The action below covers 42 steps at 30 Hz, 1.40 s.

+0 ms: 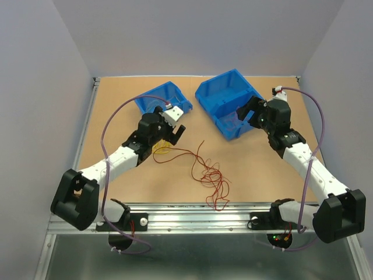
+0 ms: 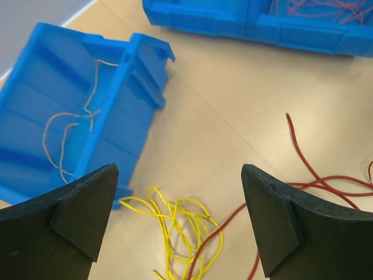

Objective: Untangle the cables

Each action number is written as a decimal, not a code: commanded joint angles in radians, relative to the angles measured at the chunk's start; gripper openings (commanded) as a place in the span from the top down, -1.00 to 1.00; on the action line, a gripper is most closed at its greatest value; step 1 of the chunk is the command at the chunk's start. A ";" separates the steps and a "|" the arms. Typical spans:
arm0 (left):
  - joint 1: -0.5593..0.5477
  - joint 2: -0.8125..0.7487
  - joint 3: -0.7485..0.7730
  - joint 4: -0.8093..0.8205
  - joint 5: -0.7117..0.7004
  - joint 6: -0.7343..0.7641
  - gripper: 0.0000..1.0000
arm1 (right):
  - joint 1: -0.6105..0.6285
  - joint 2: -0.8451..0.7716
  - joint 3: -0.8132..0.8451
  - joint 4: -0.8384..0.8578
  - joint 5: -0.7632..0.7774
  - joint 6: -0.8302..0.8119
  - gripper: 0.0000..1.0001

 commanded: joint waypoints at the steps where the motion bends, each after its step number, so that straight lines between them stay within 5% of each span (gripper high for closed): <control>1: -0.037 0.089 0.104 -0.137 -0.180 -0.033 -0.98 | 0.008 -0.031 -0.029 0.054 -0.006 -0.026 -0.84; 7: -0.062 0.238 0.214 -0.303 -0.217 -0.049 -0.98 | 0.008 -0.042 -0.030 0.053 0.006 -0.028 -0.84; 23: -0.062 0.338 0.218 -0.330 -0.354 -0.021 -0.83 | 0.008 -0.035 -0.032 0.057 0.000 -0.026 -0.84; 27: -0.062 0.387 0.236 -0.352 -0.360 -0.013 -0.52 | 0.008 -0.034 -0.033 0.059 -0.002 -0.025 -0.84; 34: -0.062 0.375 0.244 -0.361 -0.286 0.023 0.82 | 0.008 -0.032 -0.035 0.063 -0.008 -0.024 -0.84; 37: -0.068 0.323 0.234 -0.356 -0.198 0.043 1.00 | 0.008 -0.028 -0.036 0.066 -0.014 -0.023 -0.84; 42: -0.094 0.179 0.159 -0.269 -0.168 0.082 1.00 | 0.008 -0.020 -0.036 0.071 -0.020 -0.024 -0.83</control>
